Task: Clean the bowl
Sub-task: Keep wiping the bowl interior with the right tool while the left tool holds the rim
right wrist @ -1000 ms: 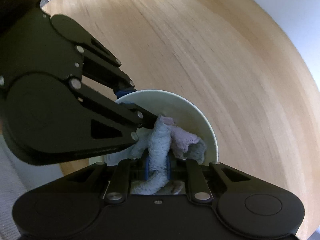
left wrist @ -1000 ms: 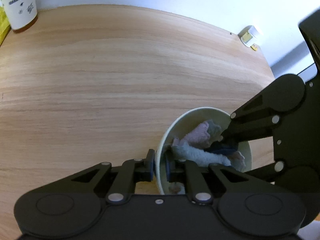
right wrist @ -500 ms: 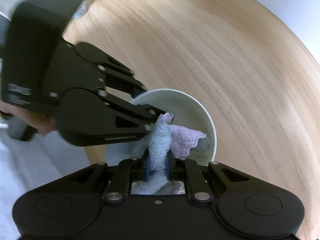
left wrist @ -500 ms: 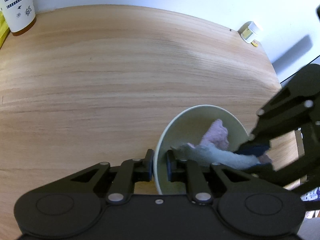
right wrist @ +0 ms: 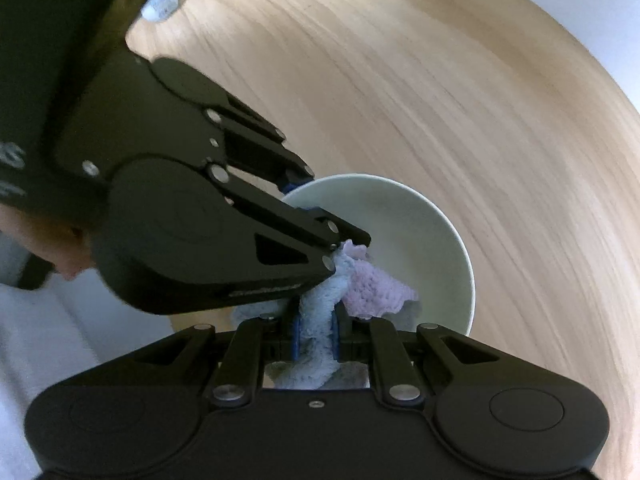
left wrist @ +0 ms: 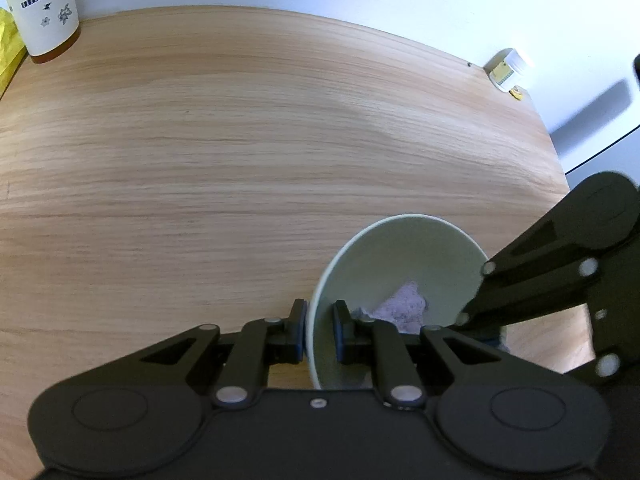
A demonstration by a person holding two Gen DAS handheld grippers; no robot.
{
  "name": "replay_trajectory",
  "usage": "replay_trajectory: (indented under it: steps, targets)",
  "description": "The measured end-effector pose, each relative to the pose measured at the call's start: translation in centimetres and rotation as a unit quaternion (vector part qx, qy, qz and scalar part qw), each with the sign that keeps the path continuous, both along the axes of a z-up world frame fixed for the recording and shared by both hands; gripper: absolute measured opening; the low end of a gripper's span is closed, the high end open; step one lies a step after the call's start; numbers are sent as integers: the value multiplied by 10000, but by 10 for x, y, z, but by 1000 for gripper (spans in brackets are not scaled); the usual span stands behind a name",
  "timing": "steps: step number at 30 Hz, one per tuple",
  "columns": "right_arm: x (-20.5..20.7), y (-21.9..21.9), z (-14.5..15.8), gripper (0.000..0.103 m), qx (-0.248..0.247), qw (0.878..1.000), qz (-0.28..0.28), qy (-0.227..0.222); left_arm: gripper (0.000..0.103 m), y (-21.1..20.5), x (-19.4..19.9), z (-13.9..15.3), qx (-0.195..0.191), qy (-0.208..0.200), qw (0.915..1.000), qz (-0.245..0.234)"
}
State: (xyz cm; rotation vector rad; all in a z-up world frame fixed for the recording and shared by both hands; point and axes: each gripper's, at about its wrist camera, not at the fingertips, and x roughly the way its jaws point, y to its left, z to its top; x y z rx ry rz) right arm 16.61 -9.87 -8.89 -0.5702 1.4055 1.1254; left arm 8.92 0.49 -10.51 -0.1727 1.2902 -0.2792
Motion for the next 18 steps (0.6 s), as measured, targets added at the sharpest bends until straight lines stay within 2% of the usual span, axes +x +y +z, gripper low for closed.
replay_trajectory:
  steps: [6, 11, 15, 18]
  targets:
    - [-2, 8, -5, 15, -222, 9982, 193, -528, 13, 5, 23, 20, 3, 14, 10000, 43]
    - [8, 6, -4, 16, -409, 9938, 3, -1035, 10, -2, 36, 24, 3, 27, 9999, 110]
    - [30, -9, 10, 16, -168, 9956, -568, -730, 9, -1, 35, 23, 37, 36, 9999, 105]
    - [43, -19, 17, 16, 131, 9950, -949, -293, 9, 0, 40, 18, 23, 66, 9999, 153]
